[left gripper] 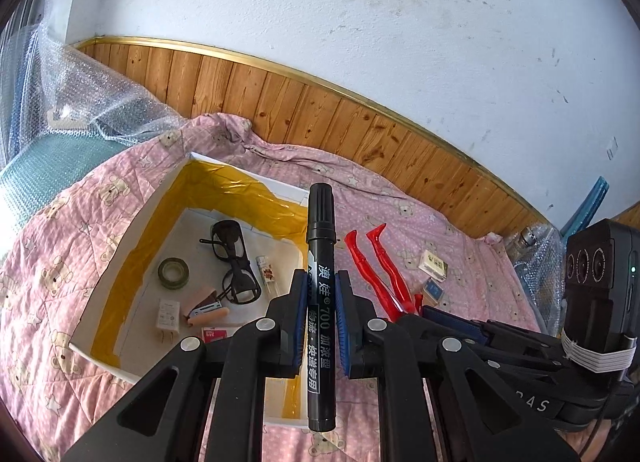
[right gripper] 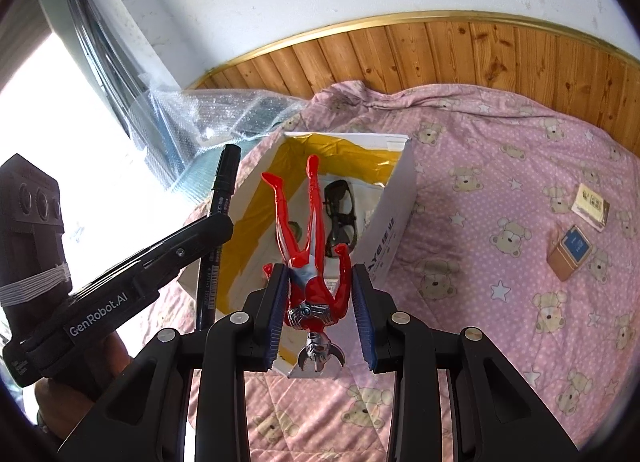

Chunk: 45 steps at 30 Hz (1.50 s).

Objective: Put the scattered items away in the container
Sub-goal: 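Lower and open both tools to drop the marker and figure inside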

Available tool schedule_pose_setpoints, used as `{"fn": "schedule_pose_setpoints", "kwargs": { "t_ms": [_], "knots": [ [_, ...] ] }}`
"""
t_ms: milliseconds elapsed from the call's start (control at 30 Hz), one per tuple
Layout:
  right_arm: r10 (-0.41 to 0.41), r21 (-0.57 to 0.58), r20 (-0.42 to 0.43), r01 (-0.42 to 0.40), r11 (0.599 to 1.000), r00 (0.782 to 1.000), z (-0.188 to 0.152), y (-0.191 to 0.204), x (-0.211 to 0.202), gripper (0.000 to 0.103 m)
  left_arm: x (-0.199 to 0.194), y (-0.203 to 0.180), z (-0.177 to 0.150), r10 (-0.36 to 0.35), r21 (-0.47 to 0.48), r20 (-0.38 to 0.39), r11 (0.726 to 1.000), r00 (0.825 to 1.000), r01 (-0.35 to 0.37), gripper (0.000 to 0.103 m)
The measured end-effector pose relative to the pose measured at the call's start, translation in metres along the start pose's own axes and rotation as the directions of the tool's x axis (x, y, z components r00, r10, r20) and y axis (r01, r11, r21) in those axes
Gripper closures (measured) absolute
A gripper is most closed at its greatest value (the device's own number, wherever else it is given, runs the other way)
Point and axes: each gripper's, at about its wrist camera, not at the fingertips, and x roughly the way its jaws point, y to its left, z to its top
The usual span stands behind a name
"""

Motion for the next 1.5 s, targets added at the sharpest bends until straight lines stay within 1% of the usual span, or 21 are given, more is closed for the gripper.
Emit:
{"fn": "schedule_pose_setpoints", "kwargs": {
  "t_ms": [200,533,933,1033,1067,1100,1133,1167,1200,1300,1500],
  "knots": [
    [0.019,-0.027,-0.007,-0.019,0.999,1.000,0.015,0.010,0.016,0.070,0.009,0.016,0.009,0.034,-0.007,-0.004,0.999,0.999,-0.034,0.089],
    [0.037,-0.048,-0.026,-0.038,0.998,0.999,0.036,0.018,0.045,0.070,0.026,0.050,0.023,0.078,-0.054,-0.012,0.995,0.997,-0.079,0.089],
    [0.036,-0.047,-0.068,-0.040,0.998,0.997,0.061,0.011,0.098,0.070,0.070,0.083,0.043,0.130,-0.082,-0.071,0.987,0.989,-0.136,0.089],
    [0.021,-0.041,-0.063,-0.024,0.999,0.998,0.072,0.005,0.116,0.069,0.087,0.091,0.050,0.151,-0.079,-0.089,0.984,0.985,-0.158,0.089],
    [0.002,-0.036,-0.062,-0.004,0.999,0.998,0.076,0.000,0.126,0.068,0.094,0.094,0.053,0.157,-0.082,-0.092,0.983,0.983,-0.165,0.089],
    [-0.024,-0.024,-0.071,0.022,0.999,0.997,0.078,-0.005,0.137,0.066,0.102,0.097,0.056,0.158,-0.085,-0.097,0.982,0.983,-0.166,0.088],
    [-0.046,-0.011,-0.082,0.045,0.999,0.996,0.080,-0.011,0.147,0.065,0.112,0.101,0.059,0.149,-0.097,-0.108,0.982,0.983,-0.160,0.081],
    [-0.053,0.001,-0.097,0.054,0.999,0.994,0.080,-0.017,0.154,0.063,0.120,0.106,0.060,0.139,-0.117,-0.119,0.981,0.983,-0.153,0.073],
    [-0.053,0.006,-0.106,0.054,0.999,0.993,0.079,-0.020,0.158,0.063,0.126,0.110,0.059,0.134,-0.129,-0.127,0.980,0.983,-0.150,0.071],
    [-0.042,0.023,-0.120,0.045,0.999,0.992,0.073,-0.029,0.160,0.063,0.131,0.117,0.056,0.137,-0.135,-0.134,0.979,0.981,-0.155,0.071],
    [-0.009,0.076,-0.126,0.019,0.997,0.992,0.064,-0.039,0.149,0.063,0.118,0.123,0.050,0.135,-0.156,-0.139,0.975,0.981,-0.156,0.071]
  ]
}}
